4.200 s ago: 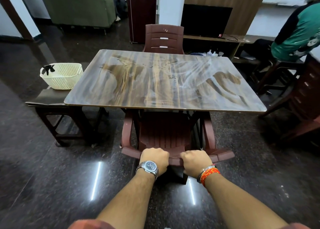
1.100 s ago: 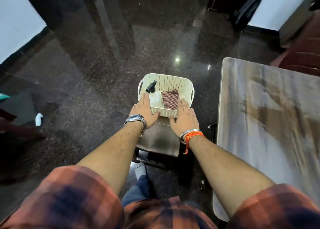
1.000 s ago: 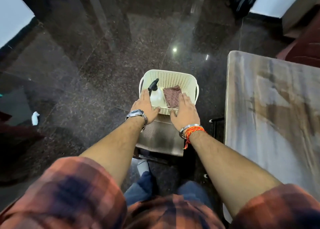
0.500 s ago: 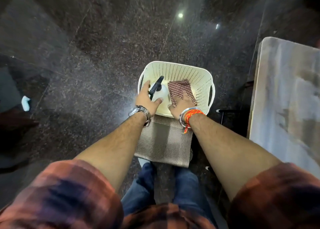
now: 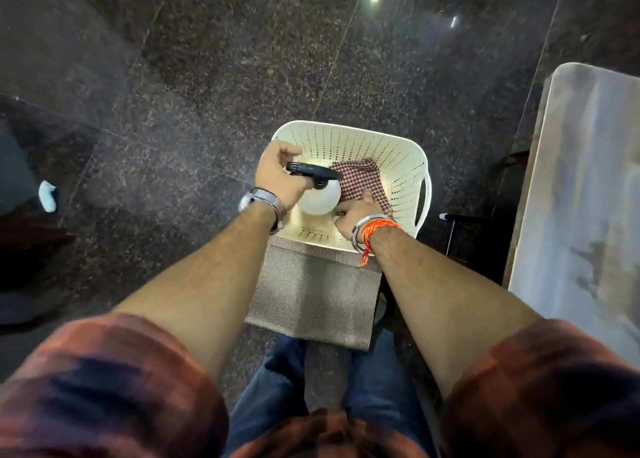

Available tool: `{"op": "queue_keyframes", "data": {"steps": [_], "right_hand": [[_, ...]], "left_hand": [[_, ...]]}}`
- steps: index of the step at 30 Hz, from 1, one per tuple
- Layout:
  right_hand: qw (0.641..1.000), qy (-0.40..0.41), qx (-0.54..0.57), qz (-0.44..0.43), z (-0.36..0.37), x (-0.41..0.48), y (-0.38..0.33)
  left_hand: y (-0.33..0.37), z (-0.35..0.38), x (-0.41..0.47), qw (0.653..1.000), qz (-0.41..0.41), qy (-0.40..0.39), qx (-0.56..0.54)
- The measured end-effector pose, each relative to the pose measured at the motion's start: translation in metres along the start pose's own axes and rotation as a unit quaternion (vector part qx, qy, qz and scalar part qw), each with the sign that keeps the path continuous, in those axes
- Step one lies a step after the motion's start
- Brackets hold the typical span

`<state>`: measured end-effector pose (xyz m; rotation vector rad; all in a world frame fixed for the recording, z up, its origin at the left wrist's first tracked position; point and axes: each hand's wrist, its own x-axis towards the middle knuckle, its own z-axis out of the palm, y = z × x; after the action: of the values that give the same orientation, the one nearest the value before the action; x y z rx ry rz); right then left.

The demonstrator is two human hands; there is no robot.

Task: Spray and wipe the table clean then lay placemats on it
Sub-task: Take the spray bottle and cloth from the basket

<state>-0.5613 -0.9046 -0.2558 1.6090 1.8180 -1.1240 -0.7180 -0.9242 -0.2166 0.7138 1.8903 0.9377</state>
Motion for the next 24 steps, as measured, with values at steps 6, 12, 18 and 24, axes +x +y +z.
{"op": "queue_keyframes", "data": {"steps": [6,12,18,24], "right_hand": [[0.998,-0.034,-0.033,0.027,0.015,0.011,-0.006],[0.997,-0.025,-0.071,0.033,0.034,0.032,-0.002],[0.991,-0.060,-0.115,0.039,0.038,0.040,-0.002],[0.994,0.037,-0.103,0.015,0.027,0.037,-0.004]], "left_hand": [[-0.018,0.041,-0.046,0.985,-0.088,0.145,-0.025],[-0.018,0.051,-0.020,0.980,-0.101,0.170,0.002],[-0.028,0.030,-0.009,0.990,-0.021,0.045,0.135],[-0.026,0.016,-0.018,0.987,0.039,0.007,0.157]]}}
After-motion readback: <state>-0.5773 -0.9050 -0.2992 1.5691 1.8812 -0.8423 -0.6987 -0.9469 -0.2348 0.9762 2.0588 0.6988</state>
